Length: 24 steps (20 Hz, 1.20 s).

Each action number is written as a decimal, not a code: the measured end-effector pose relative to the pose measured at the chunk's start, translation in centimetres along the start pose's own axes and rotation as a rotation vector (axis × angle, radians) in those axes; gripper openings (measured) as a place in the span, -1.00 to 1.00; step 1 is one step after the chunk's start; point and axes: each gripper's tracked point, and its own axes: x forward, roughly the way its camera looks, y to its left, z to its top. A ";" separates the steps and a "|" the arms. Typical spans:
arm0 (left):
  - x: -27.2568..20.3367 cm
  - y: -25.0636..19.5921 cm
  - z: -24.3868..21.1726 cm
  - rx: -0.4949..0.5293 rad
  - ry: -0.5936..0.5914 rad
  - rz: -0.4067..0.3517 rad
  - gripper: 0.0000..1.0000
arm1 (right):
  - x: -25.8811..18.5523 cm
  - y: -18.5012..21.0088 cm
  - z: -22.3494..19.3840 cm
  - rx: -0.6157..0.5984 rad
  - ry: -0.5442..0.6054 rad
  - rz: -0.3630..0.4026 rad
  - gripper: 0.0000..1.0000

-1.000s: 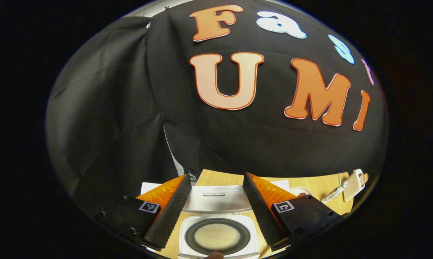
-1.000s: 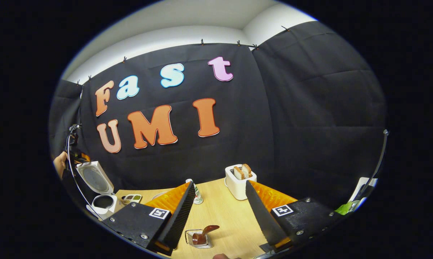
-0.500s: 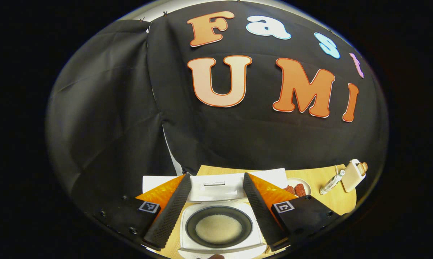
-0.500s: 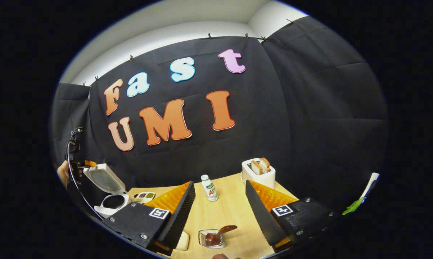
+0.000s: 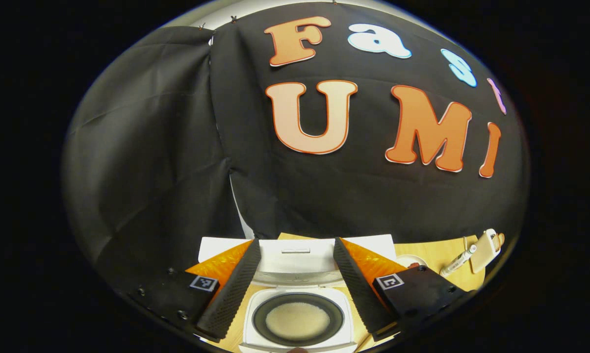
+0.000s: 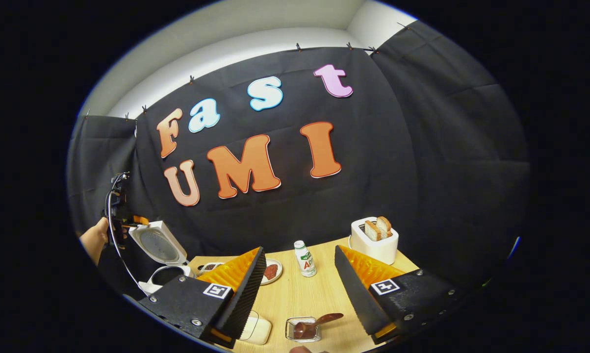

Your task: Close the left gripper, press the button to open the rice cooker; take a wooden spoon from the chopstick holder with the right hand, scoop a spoonful of rice and pour it into the rice cooker, then put the wooden spoon back into the chopstick holder.

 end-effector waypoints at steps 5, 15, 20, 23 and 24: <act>3.5 0.0 0.6 0.007 0.060 0.004 0.94 | -0.5 -1.2 0.3 0.007 -0.007 -0.031 0.77; -1.8 -0.9 -12.4 -0.045 0.375 -0.067 0.97 | -0.3 -0.8 -0.3 0.013 0.005 -0.022 0.77; -5.4 -1.3 -20.7 -0.020 0.473 -0.083 0.99 | 1.0 1.3 0.1 0.016 0.006 0.031 0.77; -6.4 -1.6 -26.0 -0.015 0.569 -0.082 1.00 | 1.6 3.1 -0.6 -0.004 0.019 0.068 0.77; -6.8 -1.6 -26.0 -0.020 0.561 -0.079 0.99 | 1.6 3.4 -0.9 -0.013 0.026 0.077 0.77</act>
